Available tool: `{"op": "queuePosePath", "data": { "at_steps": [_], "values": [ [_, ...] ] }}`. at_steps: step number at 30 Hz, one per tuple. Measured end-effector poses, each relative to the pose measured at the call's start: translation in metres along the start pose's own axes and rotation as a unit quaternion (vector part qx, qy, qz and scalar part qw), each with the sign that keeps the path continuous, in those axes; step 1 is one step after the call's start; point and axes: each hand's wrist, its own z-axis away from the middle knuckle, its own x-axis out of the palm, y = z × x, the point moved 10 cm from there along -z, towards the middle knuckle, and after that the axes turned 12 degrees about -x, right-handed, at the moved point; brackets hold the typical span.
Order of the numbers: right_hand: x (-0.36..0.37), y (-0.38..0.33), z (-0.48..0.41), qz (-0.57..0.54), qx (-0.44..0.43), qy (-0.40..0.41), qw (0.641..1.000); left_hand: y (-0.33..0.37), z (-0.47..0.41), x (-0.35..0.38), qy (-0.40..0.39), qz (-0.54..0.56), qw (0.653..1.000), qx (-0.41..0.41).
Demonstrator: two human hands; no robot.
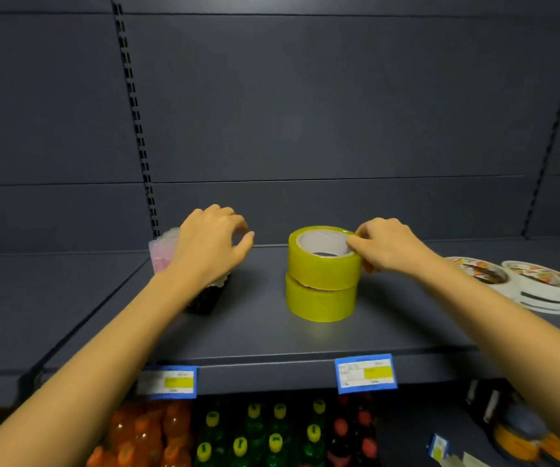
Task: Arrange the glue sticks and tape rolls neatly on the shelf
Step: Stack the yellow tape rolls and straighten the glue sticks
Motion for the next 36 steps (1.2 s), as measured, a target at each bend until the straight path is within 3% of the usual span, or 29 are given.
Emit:
{"op": "queuePosePath", "data": {
  "at_steps": [5,8,10,13,21,28,36],
  "values": [
    [0.017,0.008,-0.002,0.001,-0.024,-0.024,0.999,0.008,0.011,0.003,-0.018,-0.01,0.998,-0.06],
    [-0.001,0.0,0.0,0.096,-0.054,0.025,0.994,0.0,0.026,-0.008,-0.014,-0.011,0.994,-0.109],
    [-0.012,-0.021,0.002,0.115,-0.123,0.066,0.983,-0.01,0.039,-0.02,-0.004,-0.02,0.99,-0.143],
    [-0.011,-0.067,0.005,0.035,-0.237,0.09,0.967,-0.028,0.062,-0.037,-0.011,-0.052,0.982,-0.18],
    [0.06,-0.221,0.036,-0.07,-0.451,0.006,0.89,-0.11,0.142,-0.113,-0.031,-0.16,0.949,-0.269],
    [0.109,-0.335,0.048,-0.09,-0.519,-0.063,0.848,-0.194,0.202,-0.178,-0.023,-0.222,0.916,-0.333],
    [0.153,-0.463,0.037,-0.108,-0.522,-0.085,0.842,-0.306,0.229,-0.233,-0.036,-0.263,0.902,-0.341]
  ]
}}
